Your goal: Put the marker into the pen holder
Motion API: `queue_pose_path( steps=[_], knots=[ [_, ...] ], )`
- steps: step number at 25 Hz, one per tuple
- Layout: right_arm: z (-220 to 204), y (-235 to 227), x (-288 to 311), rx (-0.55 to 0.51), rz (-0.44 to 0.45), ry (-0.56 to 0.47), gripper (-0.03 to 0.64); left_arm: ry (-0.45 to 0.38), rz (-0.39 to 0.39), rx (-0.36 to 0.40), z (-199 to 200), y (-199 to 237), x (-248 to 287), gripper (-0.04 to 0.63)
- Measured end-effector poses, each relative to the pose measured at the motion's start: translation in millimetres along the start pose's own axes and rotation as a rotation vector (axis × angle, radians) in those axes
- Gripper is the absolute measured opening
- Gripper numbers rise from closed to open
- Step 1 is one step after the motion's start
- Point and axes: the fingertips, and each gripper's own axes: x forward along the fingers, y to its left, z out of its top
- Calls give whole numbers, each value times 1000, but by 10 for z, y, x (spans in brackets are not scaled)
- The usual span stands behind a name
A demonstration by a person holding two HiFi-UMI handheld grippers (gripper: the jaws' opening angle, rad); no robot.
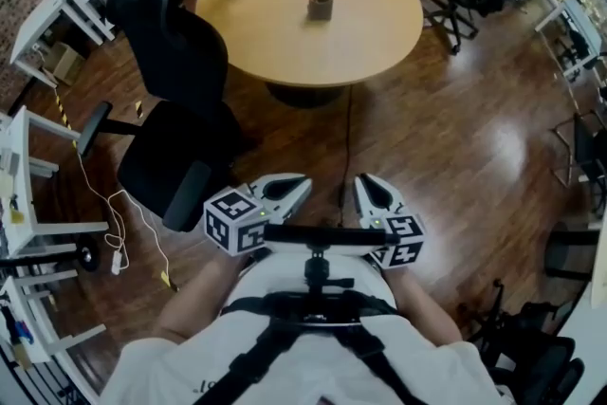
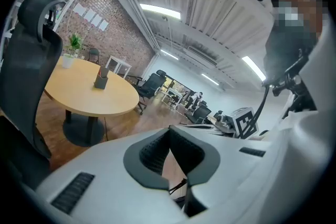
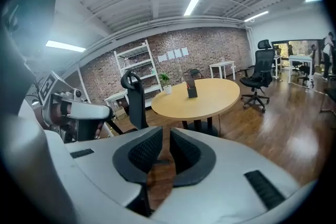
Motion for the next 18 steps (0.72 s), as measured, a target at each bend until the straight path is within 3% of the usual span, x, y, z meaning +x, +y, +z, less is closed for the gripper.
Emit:
queue_pose_path(
  steps=[6,14,18],
  knots=[
    [-188,-300,-172,27,17,43,34,14,27,-23,-156,-247,271,-6],
    [-115,-264,-220,-5,114,-2,34,-3,74,-40,-186,-404,272,-6],
    [-97,-224,-222,26,107,4,34,-2,72,-44,-153,-379,207,-6]
  ],
)
